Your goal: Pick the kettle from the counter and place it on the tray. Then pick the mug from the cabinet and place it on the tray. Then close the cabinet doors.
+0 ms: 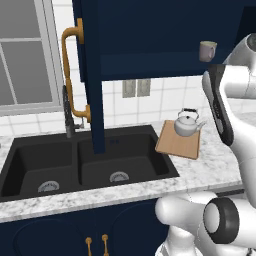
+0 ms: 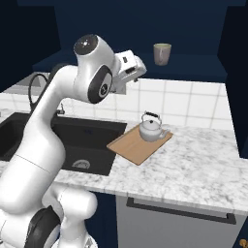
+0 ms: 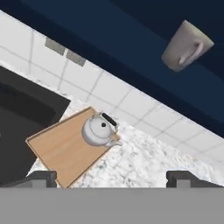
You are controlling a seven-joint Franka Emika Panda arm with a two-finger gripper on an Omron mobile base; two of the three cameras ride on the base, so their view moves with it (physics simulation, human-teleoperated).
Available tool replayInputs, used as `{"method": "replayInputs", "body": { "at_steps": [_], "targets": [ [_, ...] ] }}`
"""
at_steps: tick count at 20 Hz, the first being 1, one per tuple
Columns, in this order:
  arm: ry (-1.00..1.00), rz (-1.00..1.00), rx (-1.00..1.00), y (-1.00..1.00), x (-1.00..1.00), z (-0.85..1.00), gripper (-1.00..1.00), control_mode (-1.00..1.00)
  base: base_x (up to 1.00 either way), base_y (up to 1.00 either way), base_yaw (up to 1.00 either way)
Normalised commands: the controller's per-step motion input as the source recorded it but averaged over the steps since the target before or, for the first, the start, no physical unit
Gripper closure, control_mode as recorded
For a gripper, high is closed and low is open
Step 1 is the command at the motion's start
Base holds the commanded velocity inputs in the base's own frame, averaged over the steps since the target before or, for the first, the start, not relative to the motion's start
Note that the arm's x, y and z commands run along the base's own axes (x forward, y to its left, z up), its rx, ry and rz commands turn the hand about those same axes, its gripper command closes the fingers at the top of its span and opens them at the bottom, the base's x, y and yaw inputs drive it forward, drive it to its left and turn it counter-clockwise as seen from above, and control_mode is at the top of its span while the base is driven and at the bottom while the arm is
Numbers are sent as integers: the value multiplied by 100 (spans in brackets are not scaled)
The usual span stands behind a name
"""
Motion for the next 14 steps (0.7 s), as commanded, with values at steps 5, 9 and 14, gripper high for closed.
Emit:
{"method": "replayInputs", "body": {
  "at_steps": [5,9,14],
  "targets": [
    [-29,-8,29,-21,25,11,-100,-100,0,0,0],
    [-27,-15,20,-38,33,0,-100,-100,0,0,0],
    [-4,-21,28,-14,51,18,-100,-100,0,0,0]
  ]
}}
